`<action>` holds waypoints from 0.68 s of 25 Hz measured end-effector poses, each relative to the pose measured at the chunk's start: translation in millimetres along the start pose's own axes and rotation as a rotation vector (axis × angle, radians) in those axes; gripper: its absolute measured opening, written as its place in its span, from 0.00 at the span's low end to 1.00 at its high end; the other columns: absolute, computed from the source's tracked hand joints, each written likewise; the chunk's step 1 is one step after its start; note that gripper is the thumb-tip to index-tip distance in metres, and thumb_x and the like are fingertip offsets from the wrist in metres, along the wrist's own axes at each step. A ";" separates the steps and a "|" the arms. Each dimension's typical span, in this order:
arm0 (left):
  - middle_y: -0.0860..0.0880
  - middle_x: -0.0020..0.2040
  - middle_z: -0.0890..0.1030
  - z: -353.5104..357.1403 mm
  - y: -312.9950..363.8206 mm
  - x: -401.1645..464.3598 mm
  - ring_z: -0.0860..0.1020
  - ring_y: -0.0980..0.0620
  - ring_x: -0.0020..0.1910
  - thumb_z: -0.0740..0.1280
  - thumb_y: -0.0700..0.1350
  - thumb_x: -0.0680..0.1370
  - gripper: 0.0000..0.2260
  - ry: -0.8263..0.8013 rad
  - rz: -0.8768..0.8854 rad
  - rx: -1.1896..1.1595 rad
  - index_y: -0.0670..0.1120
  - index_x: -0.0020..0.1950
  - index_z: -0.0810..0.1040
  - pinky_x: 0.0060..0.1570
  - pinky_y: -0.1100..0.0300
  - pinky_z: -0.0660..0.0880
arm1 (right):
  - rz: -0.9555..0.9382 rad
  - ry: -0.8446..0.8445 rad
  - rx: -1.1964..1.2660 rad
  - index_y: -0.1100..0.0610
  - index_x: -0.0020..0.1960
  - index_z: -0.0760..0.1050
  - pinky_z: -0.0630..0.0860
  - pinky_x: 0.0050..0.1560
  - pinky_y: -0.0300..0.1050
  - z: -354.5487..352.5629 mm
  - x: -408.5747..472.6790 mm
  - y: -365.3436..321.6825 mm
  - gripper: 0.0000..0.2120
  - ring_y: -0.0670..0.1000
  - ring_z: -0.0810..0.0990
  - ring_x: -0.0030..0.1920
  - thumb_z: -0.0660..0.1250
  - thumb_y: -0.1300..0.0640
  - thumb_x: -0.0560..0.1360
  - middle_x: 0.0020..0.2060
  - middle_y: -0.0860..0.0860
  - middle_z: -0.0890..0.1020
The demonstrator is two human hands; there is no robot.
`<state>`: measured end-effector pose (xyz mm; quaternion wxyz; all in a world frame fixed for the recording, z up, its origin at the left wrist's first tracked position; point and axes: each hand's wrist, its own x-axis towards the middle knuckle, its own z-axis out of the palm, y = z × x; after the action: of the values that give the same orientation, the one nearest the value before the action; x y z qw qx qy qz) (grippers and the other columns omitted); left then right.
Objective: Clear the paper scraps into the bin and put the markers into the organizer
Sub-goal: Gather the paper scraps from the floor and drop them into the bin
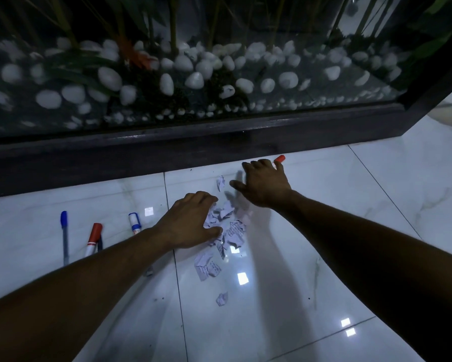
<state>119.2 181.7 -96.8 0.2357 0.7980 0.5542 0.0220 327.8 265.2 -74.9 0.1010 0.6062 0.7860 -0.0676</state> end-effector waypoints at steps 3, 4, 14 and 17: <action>0.52 0.77 0.62 -0.3 -2.8 0.1 0.64 0.49 0.73 0.65 0.66 0.74 0.37 -0.006 -0.024 0.009 0.52 0.78 0.59 0.71 0.51 0.65 | 0.012 -0.144 0.043 0.55 0.72 0.68 0.44 0.76 0.68 5.2 4.5 -5.5 0.36 0.57 0.67 0.74 0.48 0.30 0.78 0.71 0.55 0.73; 0.52 0.78 0.61 -0.9 -4.5 0.4 0.63 0.48 0.74 0.65 0.67 0.74 0.38 -0.009 -0.040 0.009 0.52 0.78 0.58 0.72 0.51 0.64 | -0.041 -0.150 0.063 0.55 0.69 0.71 0.44 0.76 0.68 7.0 2.3 -9.5 0.34 0.55 0.70 0.72 0.48 0.31 0.78 0.70 0.54 0.75; 0.49 0.79 0.59 -5.9 -9.7 5.0 0.62 0.46 0.75 0.67 0.65 0.74 0.41 0.038 -0.102 -0.073 0.51 0.80 0.53 0.71 0.51 0.63 | -0.272 0.015 0.339 0.53 0.70 0.71 0.78 0.58 0.50 4.3 -18.3 -25.5 0.18 0.55 0.79 0.60 0.62 0.54 0.81 0.66 0.54 0.77; 0.48 0.81 0.52 -11.5 -4.2 7.5 0.55 0.45 0.79 0.67 0.64 0.75 0.42 -0.013 -0.142 -0.123 0.50 0.81 0.51 0.75 0.50 0.58 | -0.235 -0.116 0.270 0.51 0.77 0.61 0.73 0.66 0.56 6.9 -11.3 -29.1 0.27 0.58 0.69 0.70 0.63 0.55 0.80 0.75 0.55 0.67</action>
<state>114.9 193.5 -90.0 0.2887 0.7409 0.6055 0.0339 303.0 245.6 -79.4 0.0555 0.5135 0.8279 -0.2187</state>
